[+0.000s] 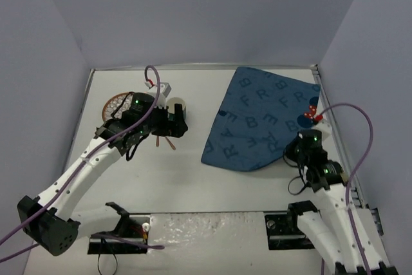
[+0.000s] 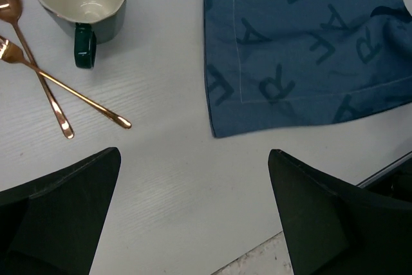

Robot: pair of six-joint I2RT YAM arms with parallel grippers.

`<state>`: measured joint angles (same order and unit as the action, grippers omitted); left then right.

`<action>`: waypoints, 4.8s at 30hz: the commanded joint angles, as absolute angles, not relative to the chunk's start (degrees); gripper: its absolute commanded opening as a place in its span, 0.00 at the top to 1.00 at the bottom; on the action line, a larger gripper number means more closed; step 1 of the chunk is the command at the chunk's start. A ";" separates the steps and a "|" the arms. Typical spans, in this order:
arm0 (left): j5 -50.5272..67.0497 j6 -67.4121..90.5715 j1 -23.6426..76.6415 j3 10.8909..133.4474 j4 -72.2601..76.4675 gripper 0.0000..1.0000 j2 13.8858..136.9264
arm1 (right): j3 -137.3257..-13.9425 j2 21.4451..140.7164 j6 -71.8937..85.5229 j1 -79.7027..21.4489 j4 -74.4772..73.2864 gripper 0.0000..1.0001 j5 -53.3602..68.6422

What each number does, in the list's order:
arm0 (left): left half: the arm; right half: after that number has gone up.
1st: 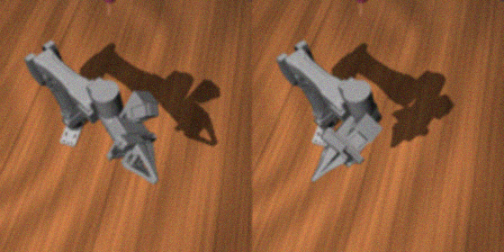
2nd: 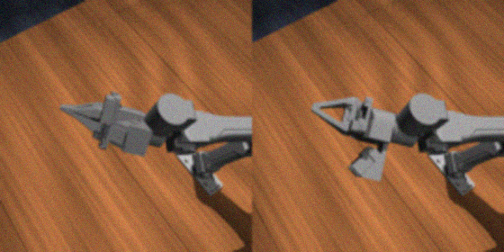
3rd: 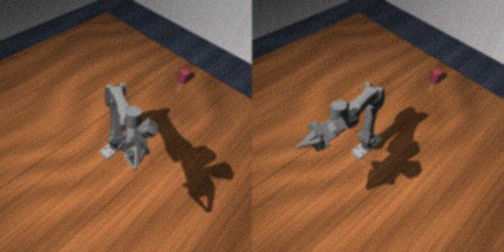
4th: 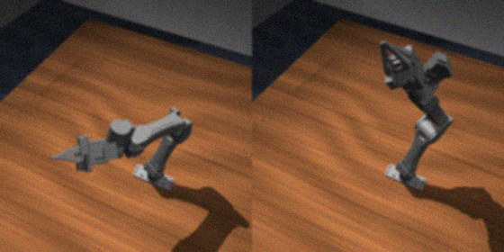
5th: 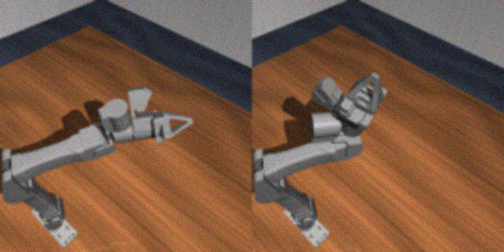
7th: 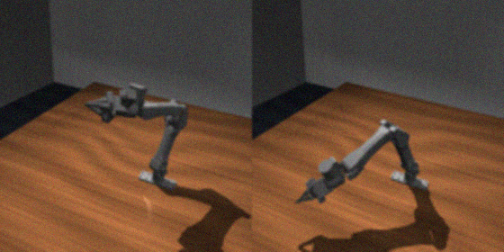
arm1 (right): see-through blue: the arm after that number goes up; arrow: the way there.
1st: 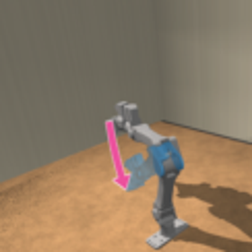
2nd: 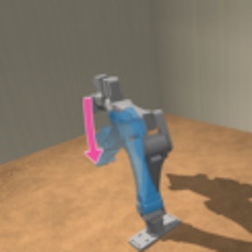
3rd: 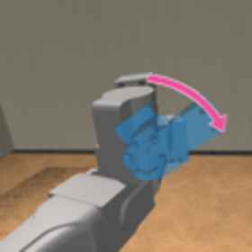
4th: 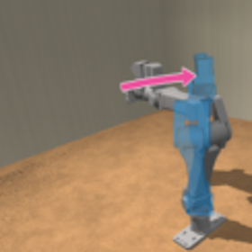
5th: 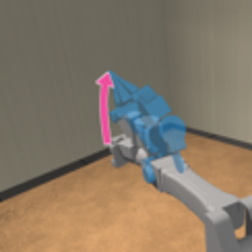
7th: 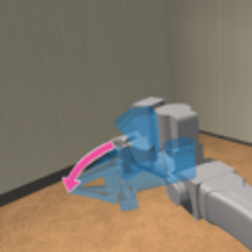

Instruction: Set the dinner table for one person

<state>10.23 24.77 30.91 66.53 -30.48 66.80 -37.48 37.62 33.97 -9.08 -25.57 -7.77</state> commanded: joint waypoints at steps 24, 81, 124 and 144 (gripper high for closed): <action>-1.32 17.14 37.61 138.96 -30.08 0.03 142.98 | -35.86 35.76 45.09 -9.58 -25.93 1.00 -8.18; -0.67 41.60 41.70 102.68 -15.32 0.32 124.32 | -47.37 61.26 32.46 4.39 -11.10 0.24 -12.61; -2.22 27.87 30.45 97.12 -23.32 0.10 127.49 | -23.07 61.45 49.50 9.20 -4.63 0.22 -2.58; 2.05 23.16 31.20 109.68 -22.92 0.05 123.21 | -37.35 68.68 36.93 8.69 6.02 0.22 -1.81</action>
